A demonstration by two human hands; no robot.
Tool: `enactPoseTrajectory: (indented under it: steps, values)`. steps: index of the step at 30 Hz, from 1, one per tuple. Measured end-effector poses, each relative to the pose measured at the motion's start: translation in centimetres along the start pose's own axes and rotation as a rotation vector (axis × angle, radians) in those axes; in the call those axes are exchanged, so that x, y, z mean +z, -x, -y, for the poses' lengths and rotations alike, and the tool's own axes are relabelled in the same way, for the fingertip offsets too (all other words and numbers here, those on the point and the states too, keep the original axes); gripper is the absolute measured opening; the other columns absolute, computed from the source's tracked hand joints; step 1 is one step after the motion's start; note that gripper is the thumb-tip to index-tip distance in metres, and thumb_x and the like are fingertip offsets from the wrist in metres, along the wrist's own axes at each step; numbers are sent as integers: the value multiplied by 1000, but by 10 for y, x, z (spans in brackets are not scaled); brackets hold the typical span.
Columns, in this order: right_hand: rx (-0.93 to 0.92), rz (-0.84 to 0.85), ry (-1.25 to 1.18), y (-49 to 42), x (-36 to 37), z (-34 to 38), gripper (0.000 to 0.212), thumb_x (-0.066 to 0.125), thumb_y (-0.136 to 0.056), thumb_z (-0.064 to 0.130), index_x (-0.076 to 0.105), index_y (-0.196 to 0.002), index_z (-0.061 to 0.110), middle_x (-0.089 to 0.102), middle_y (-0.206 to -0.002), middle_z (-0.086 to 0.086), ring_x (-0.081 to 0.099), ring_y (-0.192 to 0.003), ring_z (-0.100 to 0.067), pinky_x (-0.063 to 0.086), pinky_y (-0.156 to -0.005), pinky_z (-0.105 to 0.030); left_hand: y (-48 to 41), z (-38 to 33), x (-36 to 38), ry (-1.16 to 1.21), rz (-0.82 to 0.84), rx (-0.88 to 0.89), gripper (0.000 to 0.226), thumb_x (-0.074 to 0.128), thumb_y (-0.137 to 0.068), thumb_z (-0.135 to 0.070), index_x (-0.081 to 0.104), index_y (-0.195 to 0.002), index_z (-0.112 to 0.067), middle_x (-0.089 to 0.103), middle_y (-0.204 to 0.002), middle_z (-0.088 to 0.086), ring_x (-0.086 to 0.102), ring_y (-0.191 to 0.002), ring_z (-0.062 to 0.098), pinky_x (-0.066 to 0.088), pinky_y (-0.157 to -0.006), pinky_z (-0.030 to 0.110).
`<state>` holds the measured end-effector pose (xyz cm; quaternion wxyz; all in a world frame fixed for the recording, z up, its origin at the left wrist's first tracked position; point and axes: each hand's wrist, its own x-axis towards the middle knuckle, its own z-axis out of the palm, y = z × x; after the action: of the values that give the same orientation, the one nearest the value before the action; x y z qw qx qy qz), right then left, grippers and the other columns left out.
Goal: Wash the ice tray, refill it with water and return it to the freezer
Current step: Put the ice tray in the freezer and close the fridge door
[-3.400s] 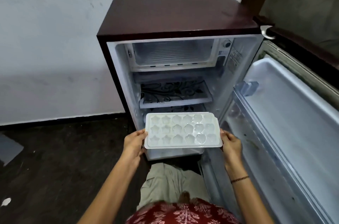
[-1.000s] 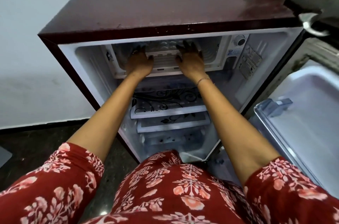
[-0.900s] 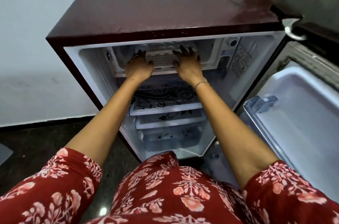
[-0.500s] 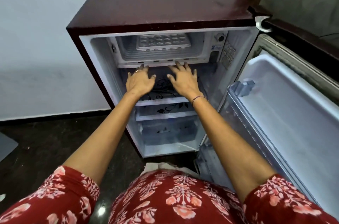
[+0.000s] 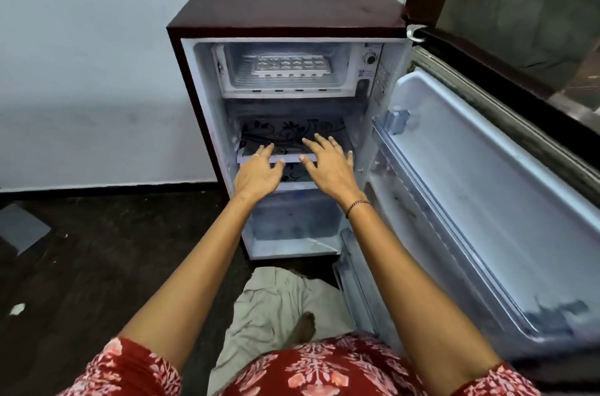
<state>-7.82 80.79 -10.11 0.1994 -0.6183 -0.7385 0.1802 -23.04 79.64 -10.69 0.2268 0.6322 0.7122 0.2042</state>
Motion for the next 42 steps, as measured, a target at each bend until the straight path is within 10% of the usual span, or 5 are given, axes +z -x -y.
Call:
enactPoseTrajectory:
  steps: [13,25,31,42]
  values:
    - [-3,-86,8,160,-63,9,42,41,-97,43,44,-138,31,28,-154,4,14,-145,-19,10,-114,-56,166,-43,11,126,-12,7,54,40,-96,-44,31,-146,-24,41,-148,3,47,-128,23,40,-100,38]
    - [-161,-472,159,232,-213,-33,34,47,-95,38,59,-124,25,48,-140,-2,37,-133,-22,31,-108,-42,228,-210,24,429,-117,358,44,45,-96,-39,46,-136,-23,55,-134,4,50,-124,20,43,-100,40]
    - [-98,-597,334,255,-278,-83,40,42,-93,42,64,-120,23,50,-138,-7,41,-129,-31,36,-103,-46,253,-296,40,468,-142,511,38,47,-96,-30,52,-131,-18,65,-112,17,60,-93,29,45,-81,34]
    - [156,-404,179,267,-290,-132,36,44,-96,29,60,-127,20,63,-122,-14,55,-113,-35,43,-89,-39,251,-341,81,381,-125,509,39,45,-96,-33,53,-131,-19,50,-140,3,35,-133,20,34,-108,34]
